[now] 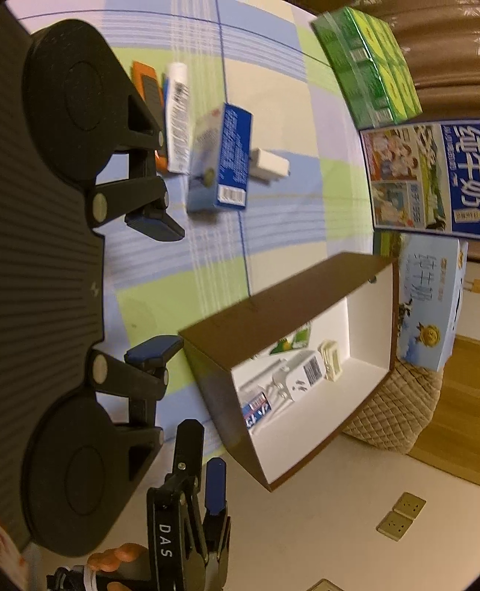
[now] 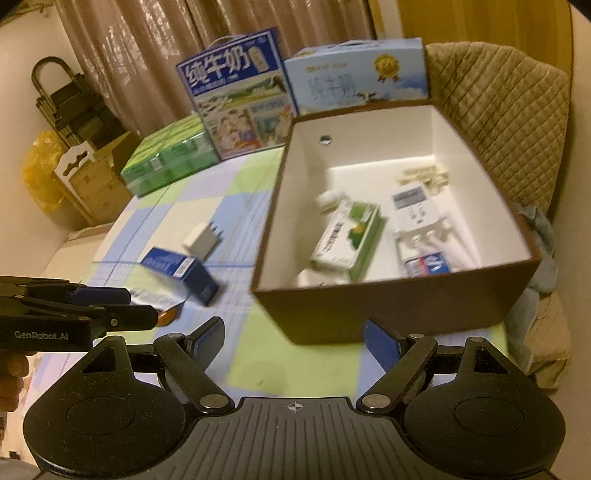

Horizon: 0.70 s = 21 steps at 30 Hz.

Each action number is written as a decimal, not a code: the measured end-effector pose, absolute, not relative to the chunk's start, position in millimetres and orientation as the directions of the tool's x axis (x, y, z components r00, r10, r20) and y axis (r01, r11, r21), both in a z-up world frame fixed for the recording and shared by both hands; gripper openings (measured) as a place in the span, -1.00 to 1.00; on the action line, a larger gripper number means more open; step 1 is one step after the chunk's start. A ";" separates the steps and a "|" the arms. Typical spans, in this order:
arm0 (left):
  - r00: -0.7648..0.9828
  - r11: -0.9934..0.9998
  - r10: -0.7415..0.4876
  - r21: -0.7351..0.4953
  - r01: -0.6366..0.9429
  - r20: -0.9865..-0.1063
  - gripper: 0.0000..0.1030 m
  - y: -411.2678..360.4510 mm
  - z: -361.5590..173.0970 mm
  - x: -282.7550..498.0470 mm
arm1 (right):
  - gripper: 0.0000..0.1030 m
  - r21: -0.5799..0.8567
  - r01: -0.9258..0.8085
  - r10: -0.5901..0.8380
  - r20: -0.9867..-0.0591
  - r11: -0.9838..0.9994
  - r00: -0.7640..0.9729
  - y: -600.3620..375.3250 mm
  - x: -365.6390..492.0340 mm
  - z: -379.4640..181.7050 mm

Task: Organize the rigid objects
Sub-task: 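Withdraw both grippers from the box back over the table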

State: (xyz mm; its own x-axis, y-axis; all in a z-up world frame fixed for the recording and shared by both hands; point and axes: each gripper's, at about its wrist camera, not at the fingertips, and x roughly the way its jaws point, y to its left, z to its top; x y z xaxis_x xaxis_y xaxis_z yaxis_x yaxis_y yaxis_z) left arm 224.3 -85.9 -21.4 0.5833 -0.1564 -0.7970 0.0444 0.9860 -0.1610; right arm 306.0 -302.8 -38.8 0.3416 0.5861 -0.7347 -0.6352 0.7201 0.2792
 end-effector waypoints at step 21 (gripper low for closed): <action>0.583 0.980 -0.045 -0.150 -0.132 -0.811 0.01 -3.6 -37.4 155.9 | 0.55 0.303 -0.686 0.597 -0.767 0.661 0.236 -229.8 249.0 -62.5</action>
State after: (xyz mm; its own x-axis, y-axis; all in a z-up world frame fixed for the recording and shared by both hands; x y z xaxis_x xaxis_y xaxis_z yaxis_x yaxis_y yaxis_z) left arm 155.9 -3.6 -37.4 0.5827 -0.0454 -0.8115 -0.1320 0.9799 -0.1495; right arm 249.0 -229.8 -62.5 0.2363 0.5970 -0.7666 -0.6863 0.6611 0.3033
